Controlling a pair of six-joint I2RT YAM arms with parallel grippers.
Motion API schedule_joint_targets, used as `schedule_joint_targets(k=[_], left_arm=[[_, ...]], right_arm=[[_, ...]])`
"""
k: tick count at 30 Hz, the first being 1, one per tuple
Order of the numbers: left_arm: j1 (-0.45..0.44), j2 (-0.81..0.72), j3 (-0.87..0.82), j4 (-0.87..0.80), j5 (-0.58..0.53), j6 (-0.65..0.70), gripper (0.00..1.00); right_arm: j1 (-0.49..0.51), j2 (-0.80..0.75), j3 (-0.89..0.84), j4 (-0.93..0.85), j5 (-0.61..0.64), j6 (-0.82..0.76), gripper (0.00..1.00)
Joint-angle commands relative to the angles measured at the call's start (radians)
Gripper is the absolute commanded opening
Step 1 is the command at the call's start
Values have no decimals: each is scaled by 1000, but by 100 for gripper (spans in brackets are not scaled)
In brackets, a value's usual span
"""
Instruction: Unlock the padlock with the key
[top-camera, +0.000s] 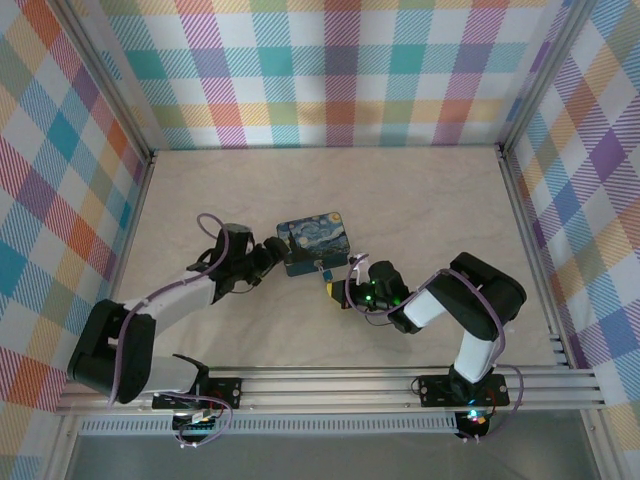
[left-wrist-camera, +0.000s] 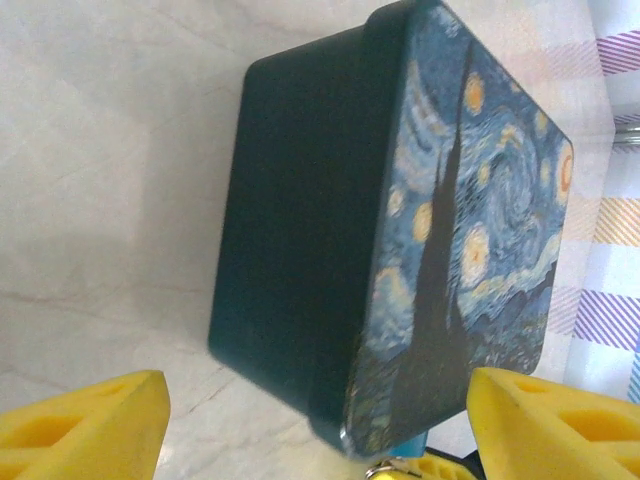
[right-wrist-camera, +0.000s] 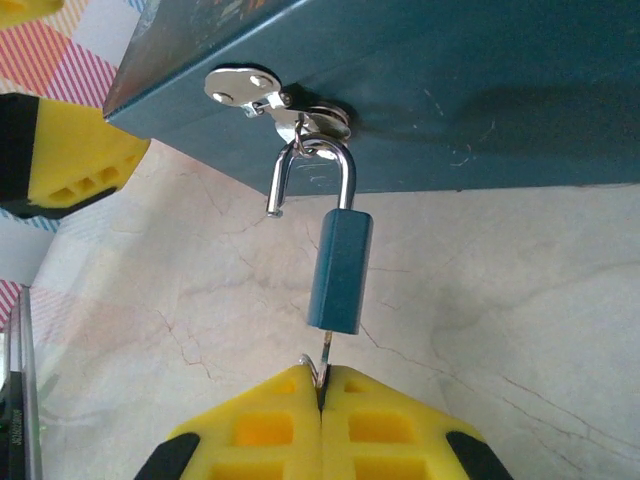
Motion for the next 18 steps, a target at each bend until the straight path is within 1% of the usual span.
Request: schedule_joint_targets(k=[1,5,7,9,18], left_arm=[[13,52,58,35,42,50,78],[13,117,98,35,42,72,78],[14,146,112,32,38,81,77],[14,173,124,32,30,93,75],[14,242,117,45,27,110,70]], right_arm=[[-12,24,-16,-7,-23,42,2],[-22,35,-16,0,-41,61,3],[-28,35,-16,-12,-44,69,4],[-30,36,-22,-12,-44,75,6],[-50,-7,-69,-22,-18,60,28]])
